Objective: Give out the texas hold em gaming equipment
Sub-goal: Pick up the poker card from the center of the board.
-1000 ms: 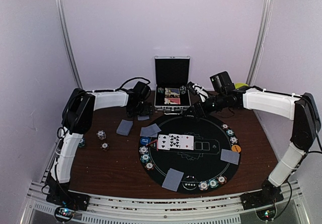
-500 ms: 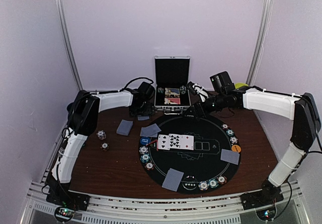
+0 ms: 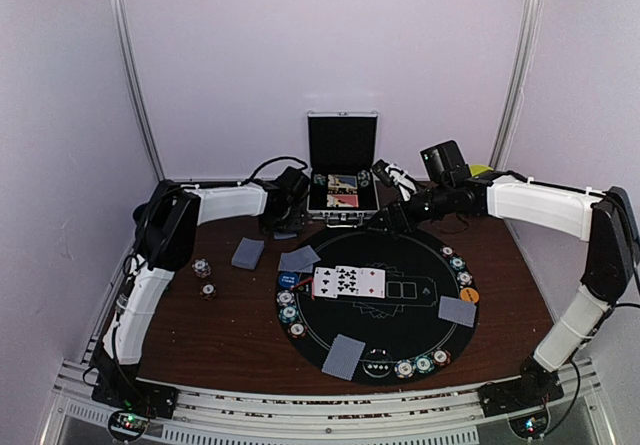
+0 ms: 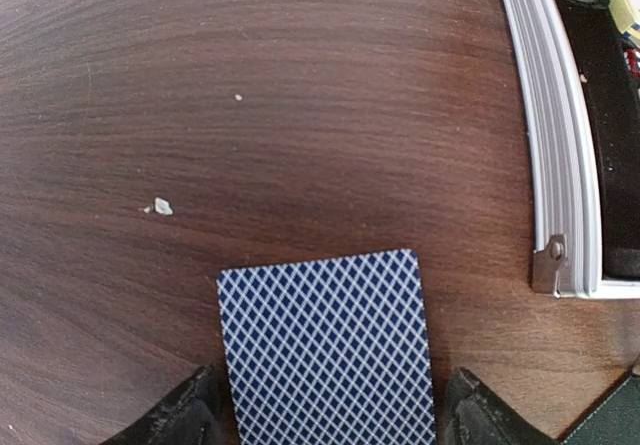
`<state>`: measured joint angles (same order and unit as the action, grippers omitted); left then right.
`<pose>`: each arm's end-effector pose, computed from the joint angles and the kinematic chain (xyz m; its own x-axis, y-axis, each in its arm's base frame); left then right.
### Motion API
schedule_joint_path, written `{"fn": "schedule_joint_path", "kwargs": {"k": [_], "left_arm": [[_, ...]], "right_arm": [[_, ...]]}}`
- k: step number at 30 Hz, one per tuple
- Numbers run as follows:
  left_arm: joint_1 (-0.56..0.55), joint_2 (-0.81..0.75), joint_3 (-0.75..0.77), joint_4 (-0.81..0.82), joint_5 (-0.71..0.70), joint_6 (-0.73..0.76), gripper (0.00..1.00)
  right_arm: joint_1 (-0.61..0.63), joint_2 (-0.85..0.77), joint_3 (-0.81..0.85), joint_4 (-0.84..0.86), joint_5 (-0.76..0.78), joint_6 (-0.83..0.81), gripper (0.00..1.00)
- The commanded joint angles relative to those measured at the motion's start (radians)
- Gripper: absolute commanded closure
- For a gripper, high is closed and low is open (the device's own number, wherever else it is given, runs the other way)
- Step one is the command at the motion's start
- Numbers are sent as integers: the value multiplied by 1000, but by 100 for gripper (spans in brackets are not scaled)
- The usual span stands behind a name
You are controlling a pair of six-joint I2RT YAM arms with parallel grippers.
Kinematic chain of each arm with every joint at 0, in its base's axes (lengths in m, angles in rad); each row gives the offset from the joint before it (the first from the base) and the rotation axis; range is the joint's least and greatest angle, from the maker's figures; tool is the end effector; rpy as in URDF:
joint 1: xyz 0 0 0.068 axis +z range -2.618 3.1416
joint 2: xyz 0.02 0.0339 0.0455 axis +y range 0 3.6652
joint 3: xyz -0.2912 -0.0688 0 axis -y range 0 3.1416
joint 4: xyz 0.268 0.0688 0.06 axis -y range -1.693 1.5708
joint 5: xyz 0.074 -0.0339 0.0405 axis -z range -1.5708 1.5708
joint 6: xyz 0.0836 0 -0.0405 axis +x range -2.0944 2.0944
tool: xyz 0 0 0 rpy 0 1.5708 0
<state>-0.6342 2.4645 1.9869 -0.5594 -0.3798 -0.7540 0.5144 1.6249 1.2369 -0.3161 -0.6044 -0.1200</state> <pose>0.4934 -0.3245 0.0955 -0.7782 -0.2168 -0.5894 -0.1843 0.9760 -0.1157 0.3382 0.2457 0.2660 -0.4659 -0.3765 -0.8007 -0.8438 0.4615 0.2740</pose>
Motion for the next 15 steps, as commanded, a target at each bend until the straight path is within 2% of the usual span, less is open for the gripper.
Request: {"fn": "schedule_joint_path", "kwargs": {"k": [1,15], "left_arm": [[-24,20,-65,-103,56,-15,23],[-38,-33,-113,-100,26,-24,33]], "right_arm": [[-7,-35,-8,23,-17,16,8],[-7,-46,-11,25,-7,17,9]]}}
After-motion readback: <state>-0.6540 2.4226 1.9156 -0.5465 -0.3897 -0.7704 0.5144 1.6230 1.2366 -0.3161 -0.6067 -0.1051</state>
